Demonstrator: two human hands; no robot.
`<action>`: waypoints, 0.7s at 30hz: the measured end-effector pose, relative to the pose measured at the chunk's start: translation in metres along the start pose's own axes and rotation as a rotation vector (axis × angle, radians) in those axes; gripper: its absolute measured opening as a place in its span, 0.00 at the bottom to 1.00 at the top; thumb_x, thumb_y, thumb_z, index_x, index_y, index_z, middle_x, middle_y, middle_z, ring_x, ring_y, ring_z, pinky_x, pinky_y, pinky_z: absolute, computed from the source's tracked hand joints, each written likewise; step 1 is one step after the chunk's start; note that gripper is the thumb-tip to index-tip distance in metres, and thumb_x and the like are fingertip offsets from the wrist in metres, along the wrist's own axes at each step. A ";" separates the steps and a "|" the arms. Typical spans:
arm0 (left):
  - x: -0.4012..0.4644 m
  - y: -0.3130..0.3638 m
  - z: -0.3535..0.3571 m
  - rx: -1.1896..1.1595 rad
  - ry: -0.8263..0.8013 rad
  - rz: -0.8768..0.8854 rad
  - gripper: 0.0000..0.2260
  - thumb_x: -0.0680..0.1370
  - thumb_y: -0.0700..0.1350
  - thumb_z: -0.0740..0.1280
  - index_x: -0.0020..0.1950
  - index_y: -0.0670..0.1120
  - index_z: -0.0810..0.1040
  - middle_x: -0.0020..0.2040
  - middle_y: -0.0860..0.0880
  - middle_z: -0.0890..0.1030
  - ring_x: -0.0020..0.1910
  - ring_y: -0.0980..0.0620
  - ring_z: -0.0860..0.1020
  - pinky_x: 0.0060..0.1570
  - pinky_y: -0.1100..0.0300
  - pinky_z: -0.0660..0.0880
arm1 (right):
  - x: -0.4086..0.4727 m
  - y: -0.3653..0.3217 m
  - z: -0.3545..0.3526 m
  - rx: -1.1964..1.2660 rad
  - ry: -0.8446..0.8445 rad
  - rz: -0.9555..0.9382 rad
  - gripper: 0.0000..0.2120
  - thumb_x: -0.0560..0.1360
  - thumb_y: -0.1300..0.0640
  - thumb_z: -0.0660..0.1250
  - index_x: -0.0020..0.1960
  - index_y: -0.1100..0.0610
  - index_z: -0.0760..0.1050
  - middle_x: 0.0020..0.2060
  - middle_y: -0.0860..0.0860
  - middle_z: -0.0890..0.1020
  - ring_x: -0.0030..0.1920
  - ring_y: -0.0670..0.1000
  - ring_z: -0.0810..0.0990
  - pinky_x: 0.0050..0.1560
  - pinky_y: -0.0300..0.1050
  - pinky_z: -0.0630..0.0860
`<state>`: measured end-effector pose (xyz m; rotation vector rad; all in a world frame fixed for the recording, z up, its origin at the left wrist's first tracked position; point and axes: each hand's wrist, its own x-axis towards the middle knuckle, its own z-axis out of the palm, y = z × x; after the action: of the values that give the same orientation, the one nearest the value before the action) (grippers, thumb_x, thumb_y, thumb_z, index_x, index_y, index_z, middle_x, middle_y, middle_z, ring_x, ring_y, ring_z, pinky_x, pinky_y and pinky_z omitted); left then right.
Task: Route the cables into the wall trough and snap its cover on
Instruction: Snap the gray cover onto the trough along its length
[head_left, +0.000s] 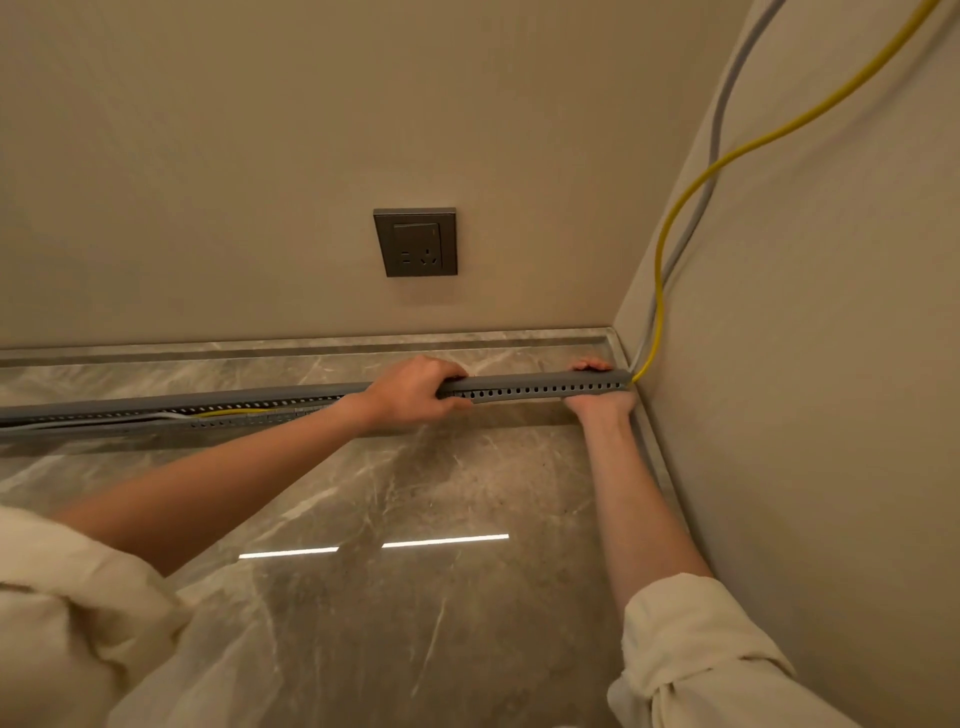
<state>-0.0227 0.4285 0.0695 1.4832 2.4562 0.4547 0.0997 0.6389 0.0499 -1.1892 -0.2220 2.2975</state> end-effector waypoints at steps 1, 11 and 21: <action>-0.004 -0.003 0.000 0.023 -0.003 -0.014 0.14 0.75 0.57 0.66 0.51 0.47 0.77 0.44 0.47 0.82 0.40 0.48 0.77 0.41 0.48 0.76 | -0.001 -0.002 -0.004 0.117 -0.017 0.048 0.22 0.78 0.53 0.45 0.30 0.56 0.67 0.20 0.53 0.74 0.21 0.52 0.74 0.27 0.36 0.72; -0.007 0.004 0.022 0.144 0.090 -0.112 0.13 0.75 0.54 0.67 0.48 0.44 0.77 0.46 0.44 0.81 0.44 0.45 0.77 0.37 0.56 0.67 | -0.020 0.005 -0.021 -0.488 0.010 -0.164 0.21 0.80 0.50 0.52 0.67 0.60 0.67 0.58 0.58 0.75 0.59 0.55 0.74 0.62 0.48 0.71; -0.012 -0.002 0.038 0.129 0.117 -0.130 0.17 0.74 0.55 0.68 0.52 0.43 0.76 0.48 0.43 0.81 0.46 0.44 0.78 0.44 0.52 0.73 | -0.032 0.035 -0.030 -1.123 0.075 -0.446 0.10 0.75 0.64 0.58 0.36 0.58 0.69 0.31 0.52 0.70 0.31 0.49 0.68 0.33 0.43 0.66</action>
<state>-0.0056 0.4223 0.0343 1.3683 2.7005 0.3741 0.1248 0.5897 0.0410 -1.4706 -1.7055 1.6629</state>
